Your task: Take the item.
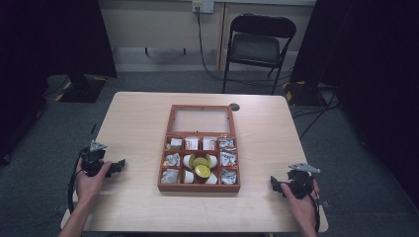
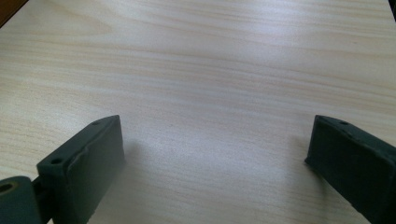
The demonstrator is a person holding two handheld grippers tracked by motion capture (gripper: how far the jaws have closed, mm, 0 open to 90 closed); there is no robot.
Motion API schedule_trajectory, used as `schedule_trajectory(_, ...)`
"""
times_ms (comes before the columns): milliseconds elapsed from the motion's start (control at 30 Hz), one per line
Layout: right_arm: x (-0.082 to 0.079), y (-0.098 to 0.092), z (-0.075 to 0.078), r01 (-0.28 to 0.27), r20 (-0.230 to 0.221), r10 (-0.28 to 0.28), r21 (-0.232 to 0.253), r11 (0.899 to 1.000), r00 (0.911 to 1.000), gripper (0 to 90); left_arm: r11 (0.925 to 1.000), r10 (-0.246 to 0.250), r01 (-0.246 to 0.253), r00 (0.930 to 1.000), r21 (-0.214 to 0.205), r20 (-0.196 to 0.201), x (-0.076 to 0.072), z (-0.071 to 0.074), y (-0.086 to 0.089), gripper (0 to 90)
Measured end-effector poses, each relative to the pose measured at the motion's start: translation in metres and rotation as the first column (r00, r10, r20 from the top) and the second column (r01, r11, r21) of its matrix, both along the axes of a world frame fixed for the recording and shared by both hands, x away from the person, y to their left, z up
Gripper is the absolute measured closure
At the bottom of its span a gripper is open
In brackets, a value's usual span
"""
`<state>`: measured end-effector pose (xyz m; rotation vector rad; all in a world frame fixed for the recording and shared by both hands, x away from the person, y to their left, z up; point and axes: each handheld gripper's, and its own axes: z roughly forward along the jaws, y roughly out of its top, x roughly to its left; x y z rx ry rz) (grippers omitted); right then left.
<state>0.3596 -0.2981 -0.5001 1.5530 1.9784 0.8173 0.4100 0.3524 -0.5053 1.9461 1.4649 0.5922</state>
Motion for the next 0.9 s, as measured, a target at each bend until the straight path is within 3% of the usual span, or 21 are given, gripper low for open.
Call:
schedule_trajectory(233,0.0,0.0,0.0,0.0,0.0,0.0,0.0,1.0,1.0,3.2,1.0,0.003,-0.003,1.0,0.001,-0.001,0.0,0.001,-0.001,0.5)
schedule_trajectory(333,0.0,0.0,0.0,0.0,0.0,0.0,0.0,1.0,1.0,3.2,1.0,0.0,0.0,1.0,-0.001,-0.002,-0.002,0.003,-0.002,5.8)
schedule_trajectory(400,0.0,0.0,0.0,-0.001,0.0,0.001,0.0,1.0,1.0,3.1,0.9998,0.009,-0.009,1.0,-0.017,0.004,-0.002,0.005,-0.003,16.6)
schedule_trajectory(633,0.0,0.0,0.0,0.0,0.0,0.0,0.0,1.0,1.0,3.2,0.9998,0.005,-0.005,1.0,-0.019,0.0,-0.003,0.006,-0.004,18.0)
schedule_trajectory(900,0.0,0.0,0.0,-0.001,0.0,0.001,0.0,1.0,1.0,3.1,0.9967,-0.006,0.013,0.9963,-0.08,0.085,-0.01,0.019,-0.005,21.2)
